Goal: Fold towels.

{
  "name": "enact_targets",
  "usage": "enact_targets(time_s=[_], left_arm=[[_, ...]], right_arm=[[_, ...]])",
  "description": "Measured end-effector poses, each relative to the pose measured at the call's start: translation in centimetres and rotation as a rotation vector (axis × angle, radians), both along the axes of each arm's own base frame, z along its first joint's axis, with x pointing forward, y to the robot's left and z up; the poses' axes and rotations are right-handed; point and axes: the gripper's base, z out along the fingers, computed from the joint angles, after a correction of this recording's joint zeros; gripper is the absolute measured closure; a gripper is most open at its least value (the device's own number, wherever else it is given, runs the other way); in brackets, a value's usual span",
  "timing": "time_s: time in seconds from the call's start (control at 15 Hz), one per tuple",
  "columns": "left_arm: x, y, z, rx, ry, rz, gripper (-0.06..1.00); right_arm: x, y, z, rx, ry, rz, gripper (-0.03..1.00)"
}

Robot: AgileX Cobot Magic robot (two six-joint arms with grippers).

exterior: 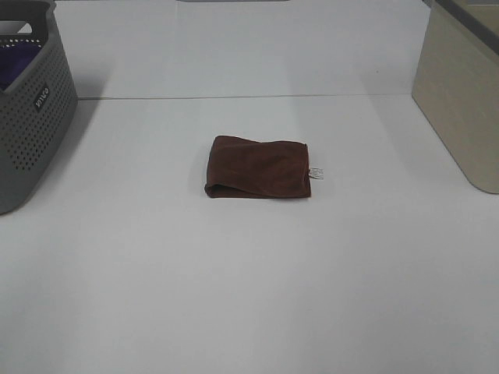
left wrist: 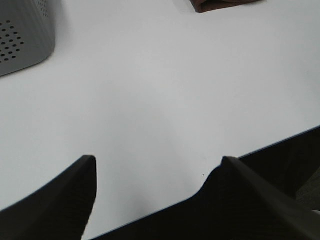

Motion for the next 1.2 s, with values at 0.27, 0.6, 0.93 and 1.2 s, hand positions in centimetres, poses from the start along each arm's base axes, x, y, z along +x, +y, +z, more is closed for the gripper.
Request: enact_targets(time_s=[0.27,0.6,0.93,1.2], left_arm=[[0.00,0.00,0.00,0.028,-0.012,-0.025,0.29],[0.00,0.00,0.00,0.029,-0.012,-0.026,0.29],[0.00,0.00,0.00,0.029,-0.012,-0.026,0.29],[0.00,0.00,0.00,0.029,-0.012,-0.026,0.29]], right_arm=[[0.03,-0.16,-0.01,-0.005,0.000,-0.023,0.16],[0.03,-0.16,-0.01,-0.004,0.001,-0.024,0.16],[0.03,-0.17,-0.01,-0.005,0.000,-0.024,0.16],[0.03,-0.17,-0.01,-0.005,0.000,-0.024,0.16]])
